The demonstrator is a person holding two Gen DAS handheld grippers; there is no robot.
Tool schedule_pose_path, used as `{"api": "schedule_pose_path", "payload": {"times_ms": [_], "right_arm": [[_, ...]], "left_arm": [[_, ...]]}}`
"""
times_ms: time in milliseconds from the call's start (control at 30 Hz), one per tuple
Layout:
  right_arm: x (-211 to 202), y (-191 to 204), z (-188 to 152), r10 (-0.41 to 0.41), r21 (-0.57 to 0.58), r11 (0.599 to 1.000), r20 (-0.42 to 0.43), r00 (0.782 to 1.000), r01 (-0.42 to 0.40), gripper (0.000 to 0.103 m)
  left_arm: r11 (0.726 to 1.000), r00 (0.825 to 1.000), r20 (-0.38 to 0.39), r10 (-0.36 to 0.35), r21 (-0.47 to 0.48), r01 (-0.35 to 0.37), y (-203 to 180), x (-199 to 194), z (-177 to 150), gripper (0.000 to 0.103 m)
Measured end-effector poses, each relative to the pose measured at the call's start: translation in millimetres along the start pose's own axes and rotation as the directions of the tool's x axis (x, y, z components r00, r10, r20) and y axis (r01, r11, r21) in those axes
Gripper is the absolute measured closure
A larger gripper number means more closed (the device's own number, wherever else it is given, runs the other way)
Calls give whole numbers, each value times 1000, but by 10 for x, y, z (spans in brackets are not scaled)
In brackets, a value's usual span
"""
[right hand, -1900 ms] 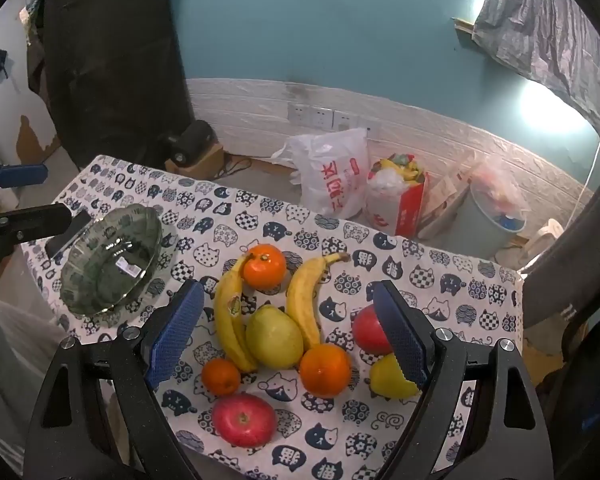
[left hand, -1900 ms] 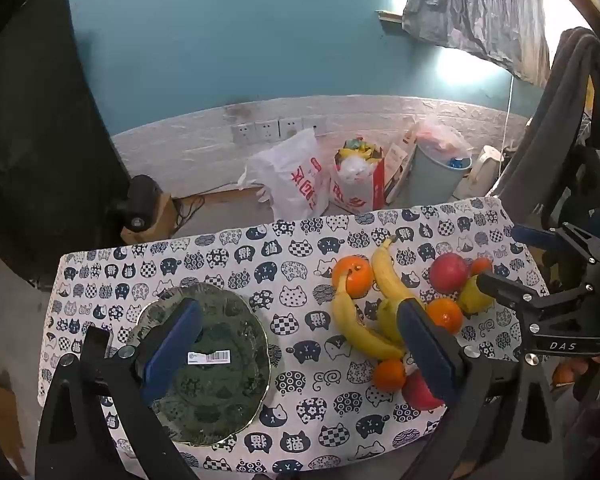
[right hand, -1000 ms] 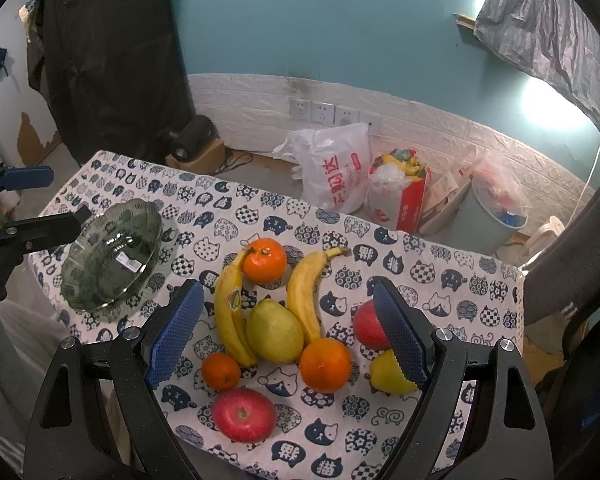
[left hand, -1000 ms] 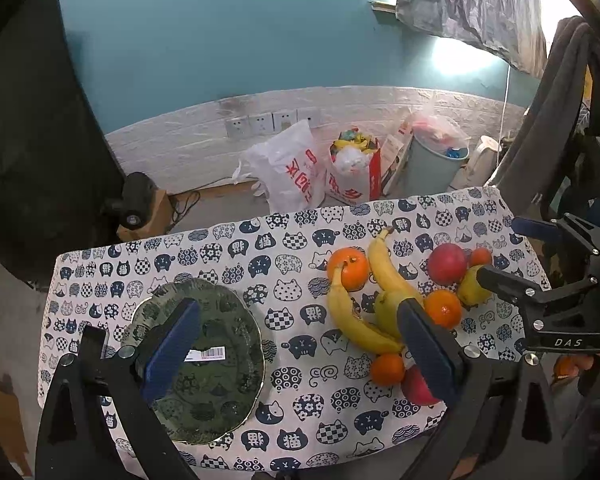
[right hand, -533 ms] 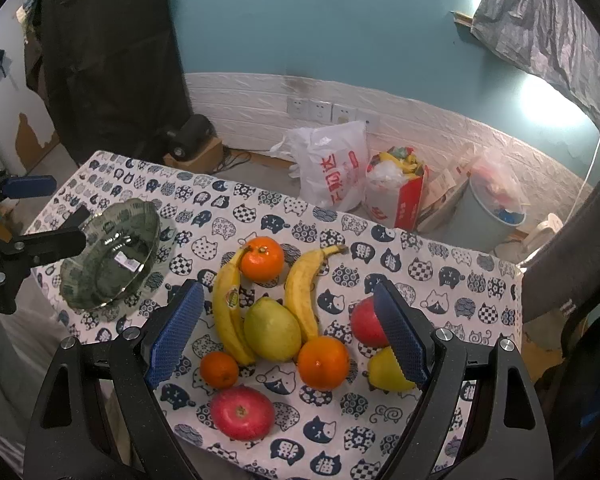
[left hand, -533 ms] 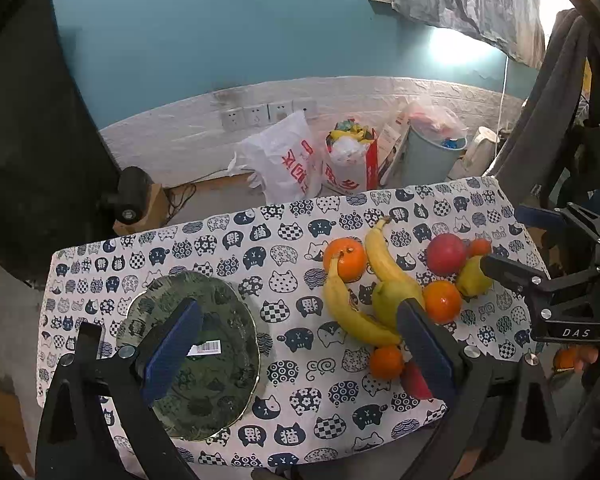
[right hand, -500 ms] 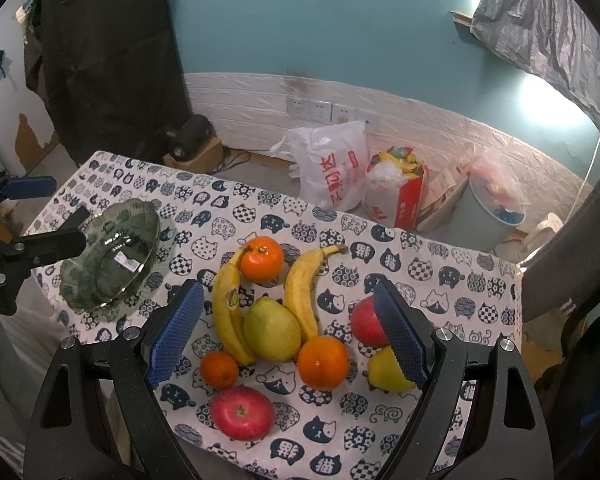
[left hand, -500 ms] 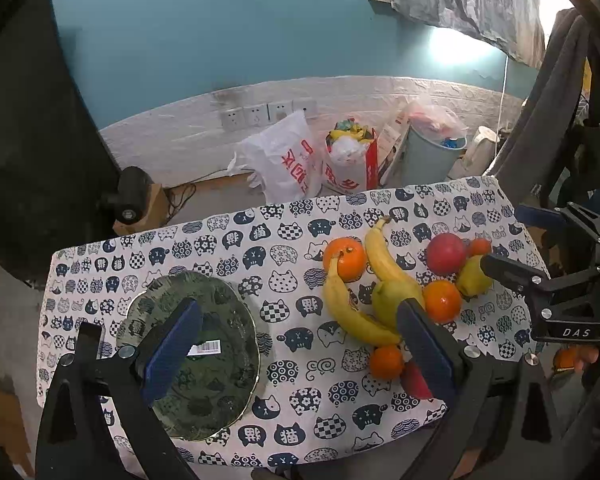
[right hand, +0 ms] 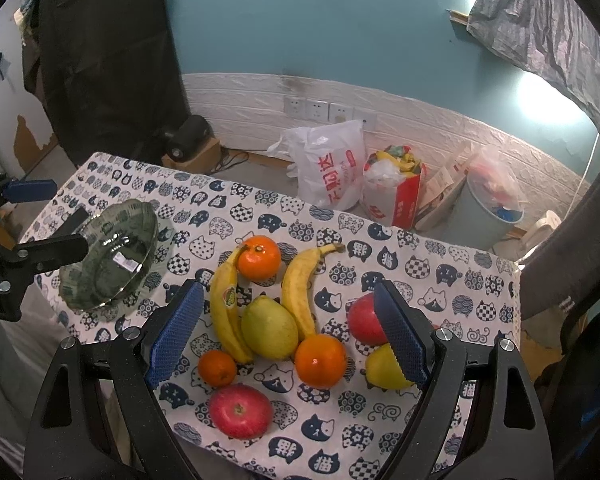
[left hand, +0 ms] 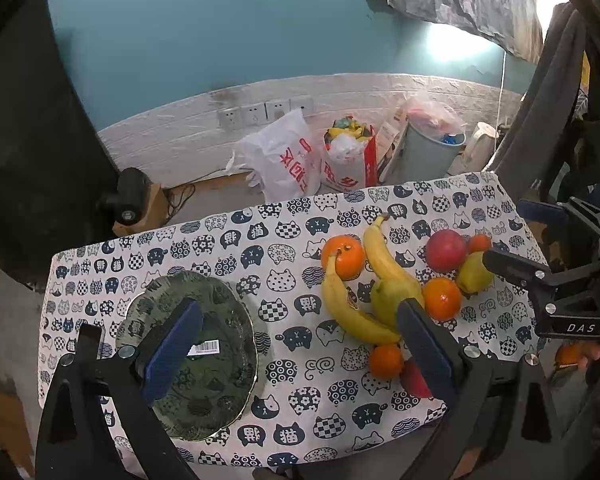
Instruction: Organize fruits
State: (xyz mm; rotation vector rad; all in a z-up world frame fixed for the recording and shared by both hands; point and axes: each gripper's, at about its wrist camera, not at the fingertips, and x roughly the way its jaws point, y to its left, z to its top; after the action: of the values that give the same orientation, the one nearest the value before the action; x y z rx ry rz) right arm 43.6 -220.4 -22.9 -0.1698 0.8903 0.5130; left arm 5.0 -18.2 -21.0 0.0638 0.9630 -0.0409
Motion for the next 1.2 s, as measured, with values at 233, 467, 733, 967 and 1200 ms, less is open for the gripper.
{"api": "schedule_pose_path", "payload": {"times_ms": [233,467,733,967,1200], "right_arm": [[-2,-6,-6,1,0,1000,1,1000,-1,18],[-2,-7,-4,1,1,1000,0,1000,-1,18],[-3,-7,-4,1,0,1000,-1,1000,-1,18],[-8,-10,-10,-3,3,1000,-2,1000,3,18],[-10,-109,-32,-14,13,1000,-11,1000,14,18]], "left_arm": [[1000,1000,0,1,-2,-1,-4,-1,0,4],[1000,1000,1,2,0,-2,-12,0,3,4],[1000,1000,0,2,0,-2,-22,-1,6,4],[1000,1000,0,2,2,-2,-44,3,-10,4],[1000,1000,-3,1,6,-1,-69,20,-16,4]]}}
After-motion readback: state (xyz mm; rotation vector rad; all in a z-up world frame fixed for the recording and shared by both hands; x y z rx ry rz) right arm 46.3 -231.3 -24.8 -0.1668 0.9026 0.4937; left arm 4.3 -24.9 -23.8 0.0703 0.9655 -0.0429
